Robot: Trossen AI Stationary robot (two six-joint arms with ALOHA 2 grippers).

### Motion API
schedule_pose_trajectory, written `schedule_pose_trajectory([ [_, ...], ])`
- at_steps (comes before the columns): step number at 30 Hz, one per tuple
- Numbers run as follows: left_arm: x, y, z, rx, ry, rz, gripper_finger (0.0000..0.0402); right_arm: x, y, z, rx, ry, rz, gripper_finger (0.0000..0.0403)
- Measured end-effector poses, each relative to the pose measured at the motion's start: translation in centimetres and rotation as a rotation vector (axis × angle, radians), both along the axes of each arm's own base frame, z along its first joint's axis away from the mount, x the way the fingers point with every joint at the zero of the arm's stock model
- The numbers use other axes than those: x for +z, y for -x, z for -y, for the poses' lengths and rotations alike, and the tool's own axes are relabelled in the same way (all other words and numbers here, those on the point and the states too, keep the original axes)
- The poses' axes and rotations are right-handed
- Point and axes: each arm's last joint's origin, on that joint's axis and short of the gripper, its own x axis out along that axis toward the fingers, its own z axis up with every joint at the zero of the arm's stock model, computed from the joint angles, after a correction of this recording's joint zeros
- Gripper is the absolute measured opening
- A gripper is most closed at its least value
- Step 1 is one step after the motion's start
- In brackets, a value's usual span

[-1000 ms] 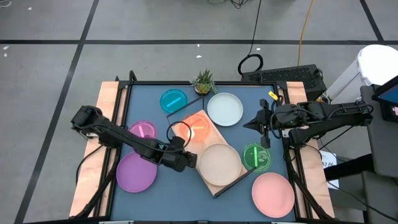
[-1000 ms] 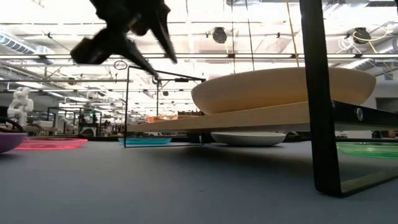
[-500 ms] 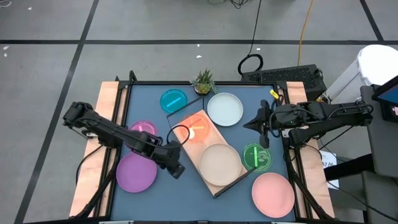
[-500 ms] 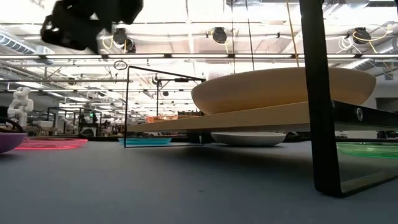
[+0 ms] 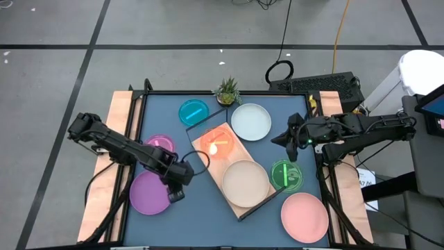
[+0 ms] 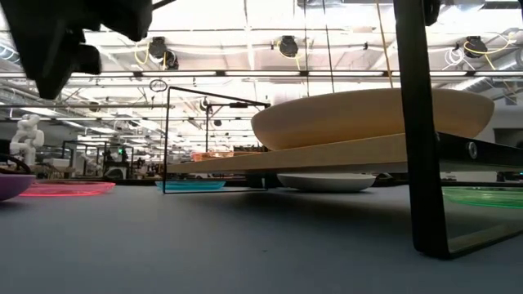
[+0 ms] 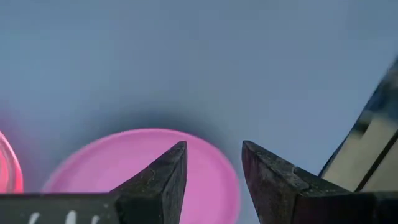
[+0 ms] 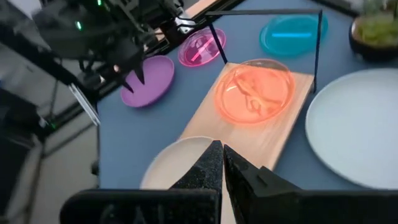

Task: Place and stack plates onto a shelf
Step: Stack the large violet plate on the large gray plate on the shelf

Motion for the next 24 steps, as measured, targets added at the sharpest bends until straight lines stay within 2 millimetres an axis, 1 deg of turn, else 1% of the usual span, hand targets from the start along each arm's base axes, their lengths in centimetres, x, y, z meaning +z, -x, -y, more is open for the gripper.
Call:
schedule_pose_trajectory([
  [6,-1.7,1.3,0.6,-0.484,-0.072,0.052,0.0159,0.3,-0.4,-0.1,-0.02,-0.039,0.045,0.0],
  [11,-3.6,2.1,0.4,-0.83,-0.164,0.103,0.0159,0.4,-1.5,-0.2,-0.02,-0.045,0.083,0.0],
  [14,-4.5,2.2,0.0,-0.919,-0.235,0.12,0.0159,0.3,-2.5,-0.4,-0.026,-0.061,0.097,0.0],
  [17,-5.2,2.3,-0.5,-0.991,-0.242,0.121,0.0159,0.1,-3.5,-0.8,-0.029,-0.084,0.111,0.0],
  [21,-5.8,2.5,-1.2,-1.107,-0.24,0.124,0.0159,-0.5,-4.8,-1.4,-0.009,-0.073,0.105,0.0],
  [24,-6.4,2.5,-1.6,-1.165,-0.242,0.138,0.0159,-0.8,-5.4,-1.6,-0.001,-0.073,0.099,0.0],
])
